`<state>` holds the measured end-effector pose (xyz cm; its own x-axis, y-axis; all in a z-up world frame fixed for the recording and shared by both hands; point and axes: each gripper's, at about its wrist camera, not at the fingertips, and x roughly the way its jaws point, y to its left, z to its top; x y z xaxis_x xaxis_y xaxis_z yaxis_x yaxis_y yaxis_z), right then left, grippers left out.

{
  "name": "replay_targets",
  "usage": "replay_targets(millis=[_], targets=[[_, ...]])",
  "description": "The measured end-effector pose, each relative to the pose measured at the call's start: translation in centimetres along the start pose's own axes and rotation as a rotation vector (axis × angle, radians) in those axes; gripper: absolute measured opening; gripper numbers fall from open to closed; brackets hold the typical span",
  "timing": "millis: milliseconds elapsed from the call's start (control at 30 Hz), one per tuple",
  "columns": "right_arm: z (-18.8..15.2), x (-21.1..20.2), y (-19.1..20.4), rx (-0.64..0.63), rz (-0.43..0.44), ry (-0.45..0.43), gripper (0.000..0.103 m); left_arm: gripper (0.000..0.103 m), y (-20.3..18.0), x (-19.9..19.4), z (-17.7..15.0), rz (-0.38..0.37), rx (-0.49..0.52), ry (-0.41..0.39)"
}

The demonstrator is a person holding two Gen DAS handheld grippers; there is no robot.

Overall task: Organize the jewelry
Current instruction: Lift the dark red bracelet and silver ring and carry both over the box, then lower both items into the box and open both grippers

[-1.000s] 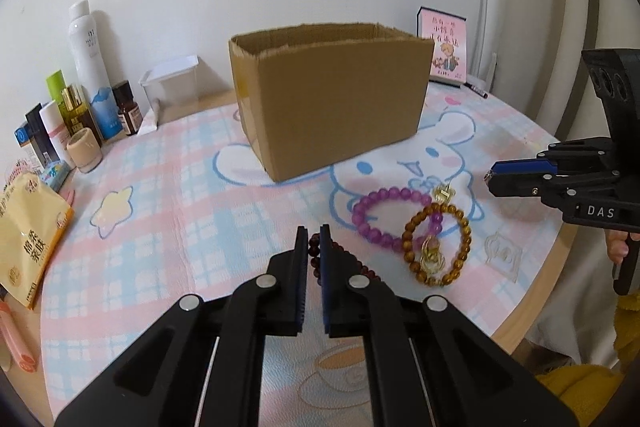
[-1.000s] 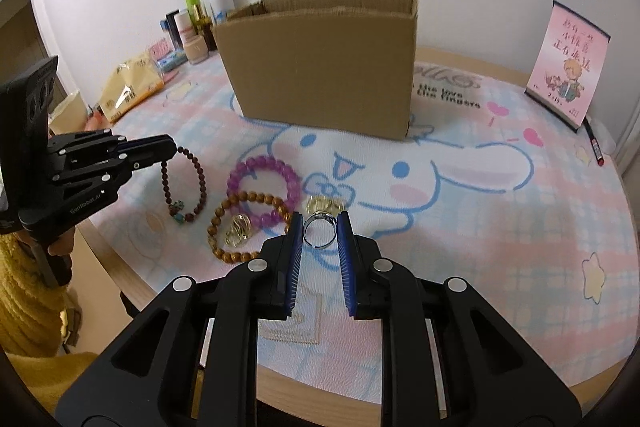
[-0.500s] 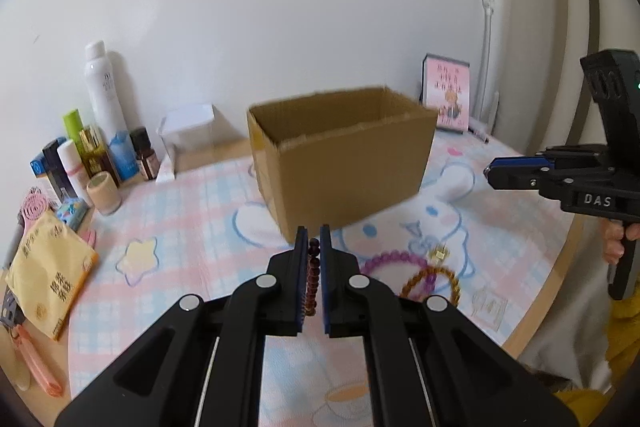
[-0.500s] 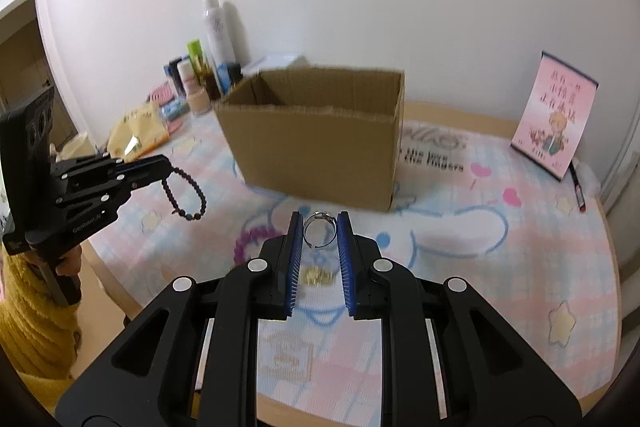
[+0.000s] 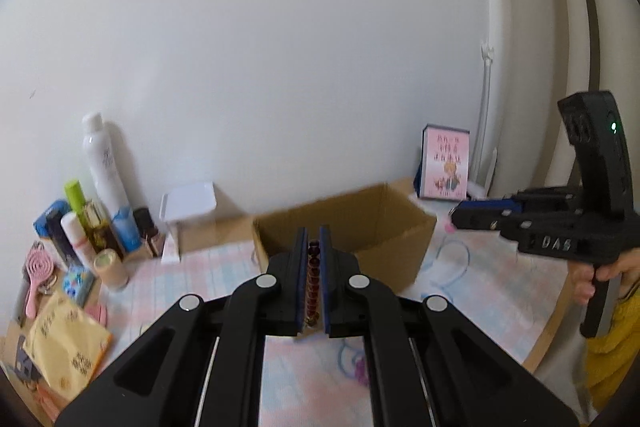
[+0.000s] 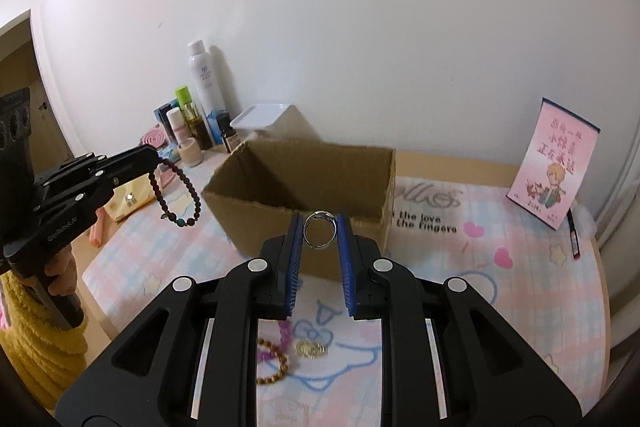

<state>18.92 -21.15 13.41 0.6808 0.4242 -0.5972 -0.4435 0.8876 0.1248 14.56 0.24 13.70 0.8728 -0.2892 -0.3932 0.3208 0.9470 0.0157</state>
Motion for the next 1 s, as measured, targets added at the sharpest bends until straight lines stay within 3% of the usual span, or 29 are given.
replay_targets(millis=[367, 667, 1000], targets=[[3.1, 4.5, -0.8, 0.027, -0.041, 0.043, 0.017, 0.006, 0.7, 4.2, 3.1, -0.030, -0.063, 0.001], [2.5, 8.5, -1.8, 0.062, -0.037, 0.112, 0.017, 0.006, 1.2, 8.7, 2.1, 0.005, -0.068, 0.099], [2.2, 9.5, -1.8, 0.058, -0.024, 0.133, 0.017, 0.006, 1.4, 10.0, 0.9, 0.001, -0.057, 0.146]])
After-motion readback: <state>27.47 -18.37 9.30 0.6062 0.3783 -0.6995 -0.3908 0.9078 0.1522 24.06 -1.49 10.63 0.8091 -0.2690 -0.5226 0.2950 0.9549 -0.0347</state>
